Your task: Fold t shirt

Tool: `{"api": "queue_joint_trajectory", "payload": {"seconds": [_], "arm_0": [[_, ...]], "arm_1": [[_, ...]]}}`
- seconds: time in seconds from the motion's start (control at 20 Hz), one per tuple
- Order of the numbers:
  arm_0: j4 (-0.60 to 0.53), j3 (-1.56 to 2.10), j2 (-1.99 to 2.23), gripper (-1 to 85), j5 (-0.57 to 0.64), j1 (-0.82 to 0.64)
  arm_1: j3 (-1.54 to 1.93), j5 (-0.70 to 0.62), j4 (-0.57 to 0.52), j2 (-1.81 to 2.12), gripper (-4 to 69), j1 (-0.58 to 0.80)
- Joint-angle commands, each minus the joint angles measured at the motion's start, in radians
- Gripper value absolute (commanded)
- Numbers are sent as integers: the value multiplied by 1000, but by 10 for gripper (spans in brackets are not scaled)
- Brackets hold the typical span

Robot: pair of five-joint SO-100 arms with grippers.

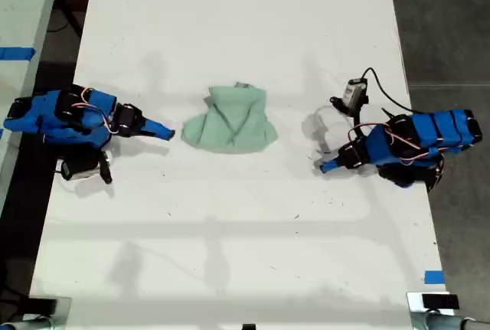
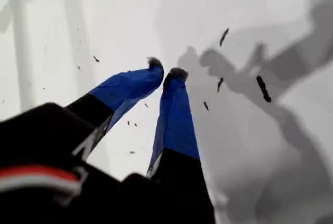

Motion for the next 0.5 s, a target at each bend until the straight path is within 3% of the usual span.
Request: {"api": "queue_joint_trajectory", "payload": {"seconds": [0.0, 0.05, 0.1, 0.45], "arm_0": [[127, 43, -11, 43, 233, -83], [127, 43, 18, 49, 397, -107], [127, 43, 18, 50, 400, -112], [127, 43, 18, 49, 413, -109]], "arm_1": [[81, -155, 43, 20, 57, 25], [78, -264, 48, 34, 56, 32], [80, -453, 44, 52, 59, 23], [78, -532, 48, 54, 53, -83]]}}
